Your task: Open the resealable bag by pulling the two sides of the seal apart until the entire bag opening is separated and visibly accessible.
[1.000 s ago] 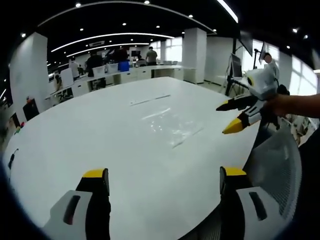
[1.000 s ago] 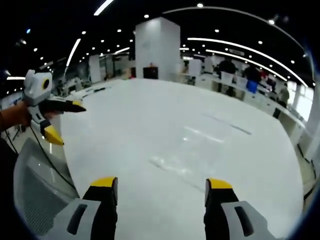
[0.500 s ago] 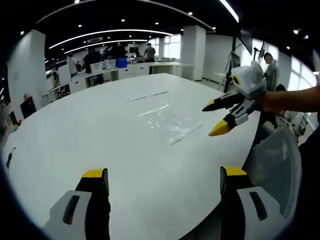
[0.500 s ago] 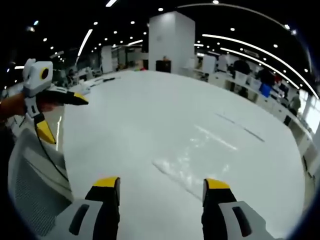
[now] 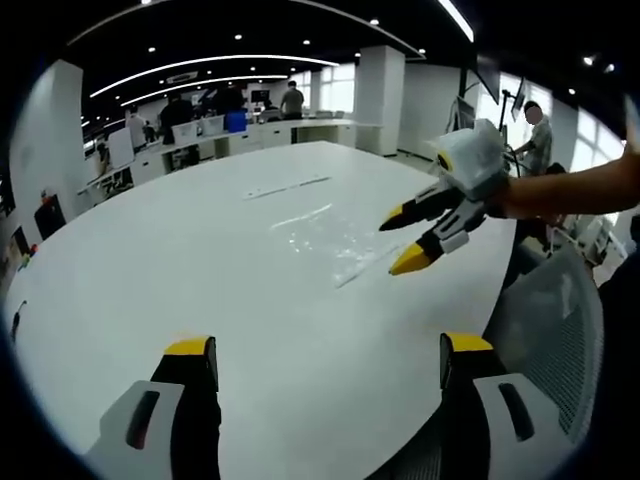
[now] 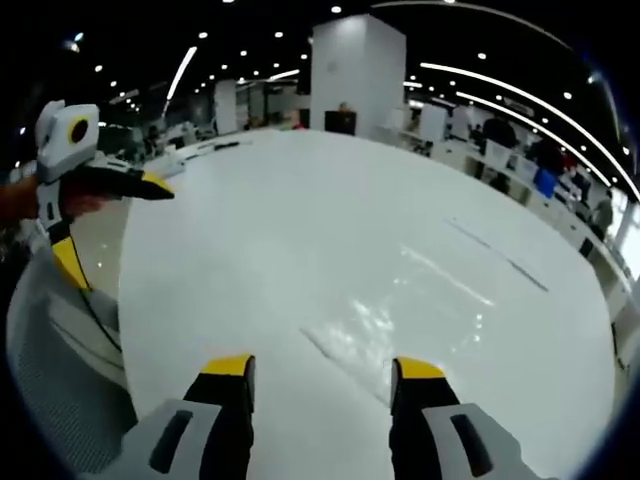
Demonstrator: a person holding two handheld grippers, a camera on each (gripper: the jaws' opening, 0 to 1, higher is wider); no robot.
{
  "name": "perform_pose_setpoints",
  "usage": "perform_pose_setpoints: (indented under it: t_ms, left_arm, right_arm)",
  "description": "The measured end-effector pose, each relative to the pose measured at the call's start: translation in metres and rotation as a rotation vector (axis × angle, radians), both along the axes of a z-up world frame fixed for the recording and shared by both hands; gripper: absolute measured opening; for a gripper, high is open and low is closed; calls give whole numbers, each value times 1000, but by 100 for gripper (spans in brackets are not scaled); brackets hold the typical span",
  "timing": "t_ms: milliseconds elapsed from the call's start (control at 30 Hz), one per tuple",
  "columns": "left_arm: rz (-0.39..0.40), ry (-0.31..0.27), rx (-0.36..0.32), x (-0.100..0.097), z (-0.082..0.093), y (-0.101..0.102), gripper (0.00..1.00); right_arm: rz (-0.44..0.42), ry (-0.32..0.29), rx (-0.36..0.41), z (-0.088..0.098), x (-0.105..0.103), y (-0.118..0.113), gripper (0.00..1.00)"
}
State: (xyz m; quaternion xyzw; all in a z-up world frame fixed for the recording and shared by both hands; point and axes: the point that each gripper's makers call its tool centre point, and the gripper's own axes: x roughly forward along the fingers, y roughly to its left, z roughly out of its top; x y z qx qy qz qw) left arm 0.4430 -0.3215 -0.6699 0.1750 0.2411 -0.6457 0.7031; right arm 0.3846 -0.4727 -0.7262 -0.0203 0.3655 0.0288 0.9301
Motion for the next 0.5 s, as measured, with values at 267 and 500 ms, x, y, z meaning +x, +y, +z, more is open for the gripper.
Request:
perform_pose_setpoints:
  t_ms: [267,500]
  left_arm:
    - [-17,0,4,-1,-1,-6,89]
    - [-25,2,1,-1,-2,-10,89]
  right_arm:
    - [-27,-10,56,-7,16,0,40]
    - [-55,10,71,-20,25,-4,32]
